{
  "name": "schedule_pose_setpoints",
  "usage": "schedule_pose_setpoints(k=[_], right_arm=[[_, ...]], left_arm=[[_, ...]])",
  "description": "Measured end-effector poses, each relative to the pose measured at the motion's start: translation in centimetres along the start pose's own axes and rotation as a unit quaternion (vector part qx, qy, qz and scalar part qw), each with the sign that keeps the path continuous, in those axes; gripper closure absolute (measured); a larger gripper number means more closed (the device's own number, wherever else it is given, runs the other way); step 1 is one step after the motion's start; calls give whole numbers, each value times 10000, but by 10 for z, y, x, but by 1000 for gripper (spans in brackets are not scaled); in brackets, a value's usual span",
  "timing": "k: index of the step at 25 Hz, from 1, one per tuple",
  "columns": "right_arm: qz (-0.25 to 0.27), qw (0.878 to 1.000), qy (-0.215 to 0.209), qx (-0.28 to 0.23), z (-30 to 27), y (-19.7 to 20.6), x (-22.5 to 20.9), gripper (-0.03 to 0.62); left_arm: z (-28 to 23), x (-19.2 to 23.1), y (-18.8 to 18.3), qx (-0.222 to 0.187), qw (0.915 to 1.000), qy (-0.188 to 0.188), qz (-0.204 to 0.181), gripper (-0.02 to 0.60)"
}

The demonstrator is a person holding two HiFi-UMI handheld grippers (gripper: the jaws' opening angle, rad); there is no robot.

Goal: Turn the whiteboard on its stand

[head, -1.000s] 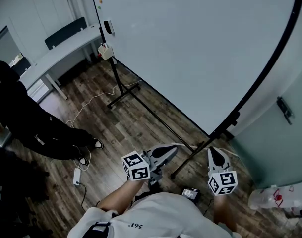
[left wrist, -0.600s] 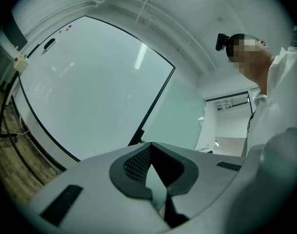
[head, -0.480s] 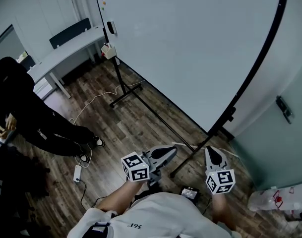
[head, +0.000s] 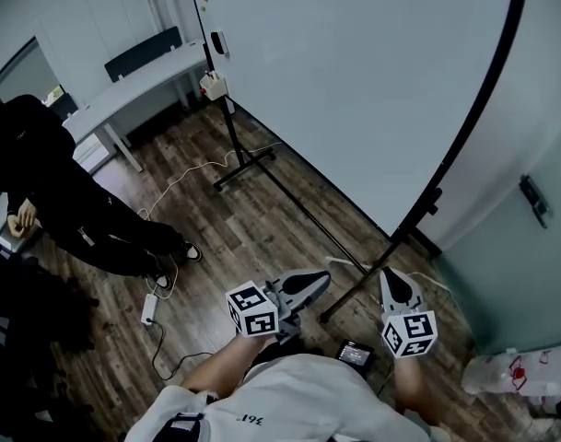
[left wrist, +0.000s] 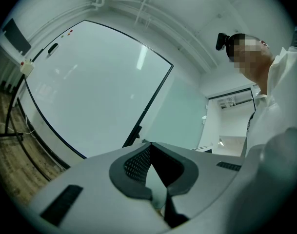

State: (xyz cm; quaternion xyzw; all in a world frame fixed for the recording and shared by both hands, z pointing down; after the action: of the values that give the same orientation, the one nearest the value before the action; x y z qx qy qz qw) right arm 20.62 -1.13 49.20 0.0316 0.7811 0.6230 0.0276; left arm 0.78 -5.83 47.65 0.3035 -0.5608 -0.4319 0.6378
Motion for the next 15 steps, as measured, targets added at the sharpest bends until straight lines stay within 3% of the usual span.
schedule_pose_setpoints(k=[15], right_arm=[[-5, 10000, -26, -84, 16, 1, 21, 551]], left_arm=[[25, -14, 1, -72, 9999, -124, -83, 574]])
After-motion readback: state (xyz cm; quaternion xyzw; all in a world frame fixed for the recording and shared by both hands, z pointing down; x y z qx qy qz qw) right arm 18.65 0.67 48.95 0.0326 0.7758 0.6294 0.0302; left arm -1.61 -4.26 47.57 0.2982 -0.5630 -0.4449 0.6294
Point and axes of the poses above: the fingertips, and each gripper's own axes: z backward along the fingers, x to its left, y out of its underside, the point moved 5 cm from there along z, backward along the fingers, and after that the axes turned 7 degrees about y, right-handed, at the moved point
